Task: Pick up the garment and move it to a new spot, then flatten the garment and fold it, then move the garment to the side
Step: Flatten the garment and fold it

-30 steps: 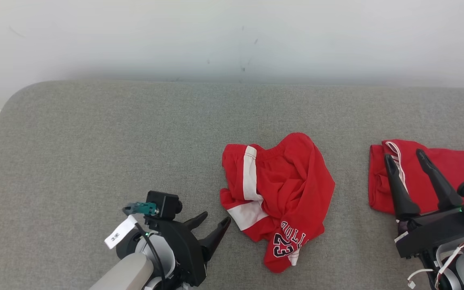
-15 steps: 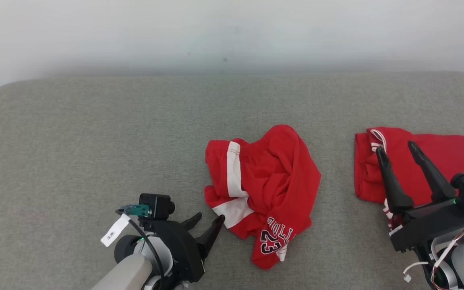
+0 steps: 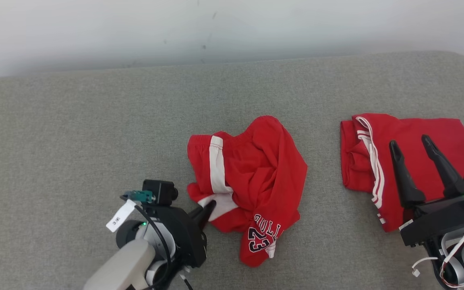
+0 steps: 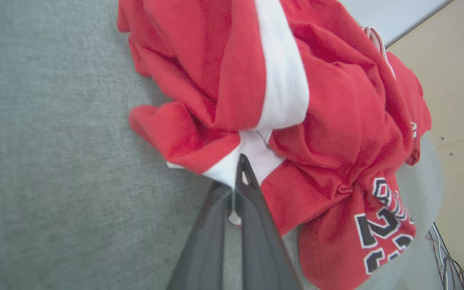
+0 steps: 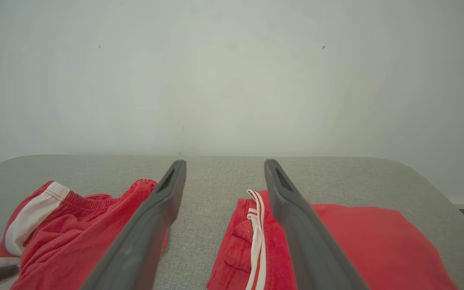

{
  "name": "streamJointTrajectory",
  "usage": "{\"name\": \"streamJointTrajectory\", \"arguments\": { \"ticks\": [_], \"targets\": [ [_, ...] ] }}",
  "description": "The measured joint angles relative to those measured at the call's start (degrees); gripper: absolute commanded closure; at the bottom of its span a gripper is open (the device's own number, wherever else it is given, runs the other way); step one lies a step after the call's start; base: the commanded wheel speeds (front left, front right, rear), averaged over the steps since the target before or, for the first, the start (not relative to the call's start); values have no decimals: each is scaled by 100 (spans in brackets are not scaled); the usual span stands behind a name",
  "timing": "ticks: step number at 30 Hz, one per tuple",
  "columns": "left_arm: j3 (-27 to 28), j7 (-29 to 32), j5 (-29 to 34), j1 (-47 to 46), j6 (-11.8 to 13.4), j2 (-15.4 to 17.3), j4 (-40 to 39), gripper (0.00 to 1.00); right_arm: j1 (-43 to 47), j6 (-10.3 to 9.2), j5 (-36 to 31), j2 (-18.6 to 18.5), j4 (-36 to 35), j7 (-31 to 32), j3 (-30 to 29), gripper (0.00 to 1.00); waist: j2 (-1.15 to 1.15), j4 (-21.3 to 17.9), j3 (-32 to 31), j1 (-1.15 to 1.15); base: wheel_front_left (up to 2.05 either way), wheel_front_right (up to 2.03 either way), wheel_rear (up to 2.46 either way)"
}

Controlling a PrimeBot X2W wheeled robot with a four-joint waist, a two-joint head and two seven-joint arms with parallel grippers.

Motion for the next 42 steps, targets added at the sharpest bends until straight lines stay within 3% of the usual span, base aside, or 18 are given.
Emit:
{"name": "streamJointTrajectory", "arguments": {
  "ticks": [12,27,42],
  "targets": [
    [134,-641,485,-604,126,376,-55,100,10,5,12,138,310,-163,52,0,0,241,-247,0,0,0,0],
    [-47,-789,910,-399,571,902,-425,100,552,0,112,275,403,-394,0,0,-1,800,-646,-1,0,0,0],
    [-554,-389,723,848,620,637,-764,100,367,58,89,291,467,-331,221,0,-1,1294,-701,-1,0,0,0]
  ]
}}
